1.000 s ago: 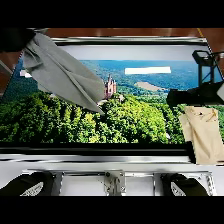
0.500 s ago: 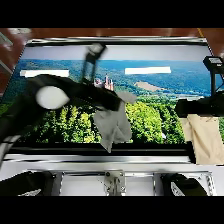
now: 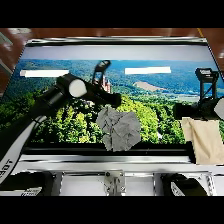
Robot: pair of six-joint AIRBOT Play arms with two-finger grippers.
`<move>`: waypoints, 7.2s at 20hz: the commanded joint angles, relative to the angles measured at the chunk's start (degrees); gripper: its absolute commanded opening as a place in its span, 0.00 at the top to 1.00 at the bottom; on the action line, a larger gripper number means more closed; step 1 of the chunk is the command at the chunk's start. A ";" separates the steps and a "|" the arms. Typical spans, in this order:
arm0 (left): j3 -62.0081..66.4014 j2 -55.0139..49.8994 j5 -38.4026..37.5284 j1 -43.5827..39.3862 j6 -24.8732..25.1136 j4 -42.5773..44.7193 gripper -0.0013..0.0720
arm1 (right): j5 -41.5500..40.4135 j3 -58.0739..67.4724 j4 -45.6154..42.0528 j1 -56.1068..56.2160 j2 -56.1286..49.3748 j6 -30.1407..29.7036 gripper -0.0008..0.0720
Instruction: Fold the shirts.
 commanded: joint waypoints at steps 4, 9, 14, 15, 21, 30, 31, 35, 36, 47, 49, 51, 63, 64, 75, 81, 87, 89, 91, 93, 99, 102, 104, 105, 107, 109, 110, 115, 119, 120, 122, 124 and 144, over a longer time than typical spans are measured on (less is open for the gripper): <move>-6.27 3.23 -15.23 16.61 5.03 -0.26 0.02 | -2.27 -0.70 -5.62 -3.54 -6.03 0.70 0.05; -26.80 3.65 -0.98 16.90 4.81 -10.60 0.02 | -2.86 -0.70 14.51 -7.28 -16.48 -5.79 0.05; -32.46 -0.57 10.99 14.62 8.41 -23.56 0.02 | -2.73 -0.70 25.53 -7.04 -24.57 -10.29 0.05; -32.46 -1.86 12.50 13.62 9.38 -24.76 0.02 | -2.43 -0.70 25.62 -7.04 -25.29 -10.54 0.05; -32.46 -7.15 19.10 10.23 9.31 -27.32 0.57 | -0.92 -0.74 30.40 -7.04 -25.81 -11.80 0.05; -32.17 -4.28 19.98 10.71 12.35 -27.26 0.93 | -12.17 -15.28 56.22 -6.99 -27.15 -22.56 0.05; -32.13 -3.93 19.96 10.71 12.35 -27.26 0.93 | -12.96 -16.59 59.14 -6.97 -28.33 -23.52 0.05; -32.02 -3.30 19.98 10.71 12.33 -27.26 0.93 | -13.27 -17.68 66.36 -7.04 -33.20 -27.91 0.72; -32.02 -2.84 20.24 10.88 12.33 -27.21 0.93 | -13.44 -17.66 66.53 -7.06 -33.05 -27.71 0.88; -12.00 25.73 22.38 17.03 12.35 -6.99 0.93 | -5.11 13.20 49.09 -7.48 -9.49 -32.92 0.90; -3.93 31.10 22.56 17.00 12.76 -6.36 0.93 | -7.82 22.21 49.16 -7.48 -4.52 -31.01 0.90; 3.34 35.28 22.53 17.00 15.13 -6.38 0.93 | -12.11 29.83 49.07 -7.48 -0.61 -28.59 0.90; 4.76 44.54 -6.78 17.03 14.23 3.74 0.93 | 9.90 38.93 28.89 -7.48 4.96 -19.82 0.90; 2.29 44.59 -8.83 17.00 14.21 3.72 0.93 | 12.94 38.64 28.46 -7.48 3.54 -19.82 0.90; -35.63 43.01 -8.37 17.00 2.51 2.75 0.93 | -3.93 13.94 41.97 -2.51 -25.75 -20.87 0.90; -47.28 40.65 5.51 17.00 1.68 -7.02 0.93 | -14.14 13.94 45.27 -0.35 -42.14 -16.28 0.90; -47.60 38.49 8.87 17.00 1.70 -10.88 0.93 | 6.54 19.23 31.15 -6.88 -38.84 -19.58 0.19; -47.60 38.49 8.85 17.00 1.73 -11.21 0.93 | 14.93 19.43 17.53 -12.07 -35.01 -18.18 0.19; -47.60 38.51 8.81 16.68 1.73 -11.50 0.93 | 13.92 14.32 21.42 -20.55 -30.73 -15.91 0.19; -47.60 38.56 8.81 16.02 1.77 -11.56 0.93 | 13.31 5.38 25.79 -27.76 -27.43 -17.35 0.18; -47.60 38.58 8.83 15.63 1.75 -11.65 0.93 | 5.84 -13.86 23.63 -33.70 -25.46 -22.47 0.07; -47.60 38.56 8.90 15.65 1.73 -11.65 0.93 | -0.52 -17.68 23.74 -33.66 -25.46 -22.40 0.07; -47.60 38.56 9.11 15.65 1.70 -11.65 0.93 | -4.02 -19.87 24.04 -33.66 -25.46 -22.36 0.07; -47.60 38.56 9.11 15.65 1.70 -11.65 0.93 | -5.33 -20.79 24.65 -33.66 -25.49 -22.36 0.07; -47.60 38.56 9.11 15.65 1.70 -11.65 0.93 | -6.16 -21.66 26.75 -33.66 -26.73 -22.53 0.07; -47.60 38.49 9.11 15.65 1.68 -11.67 0.93 | -7.02 -21.66 30.14 -33.66 -29.18 -22.84 0.07; -47.60 38.47 9.11 15.65 1.68 -11.76 0.93 | -7.65 -21.66 32.41 -33.66 -30.38 -22.97 0.07; -47.60 38.47 9.11 15.65 1.70 -12.26 0.93 | -7.34 -21.66 34.80 -33.07 -34.36 -22.69 0.12; -47.60 38.49 11.28 15.72 1.73 -12.22 0.93 | -7.80 -21.14 34.67 -27.80 -34.27 -23.04 0.90; -47.56 38.51 12.02 15.72 1.77 -11.96 0.93 | -6.82 -20.20 34.71 -26.56 -33.81 -23.74 0.90; -45.88 38.60 12.26 15.72 1.95 -8.22 0.93 | -4.85 -16.50 34.71 -24.76 -30.86 -24.94 0.90; -41.44 39.32 12.15 15.93 1.90 -2.34 0.93 | -3.10 -9.97 35.08 -23.76 -25.55 -24.98 0.90; 6.45 49.51 -19.52 33.20 9.44 10.93 0.93 | -19.19 34.77 25.07 -23.71 13.79 -11.30 0.90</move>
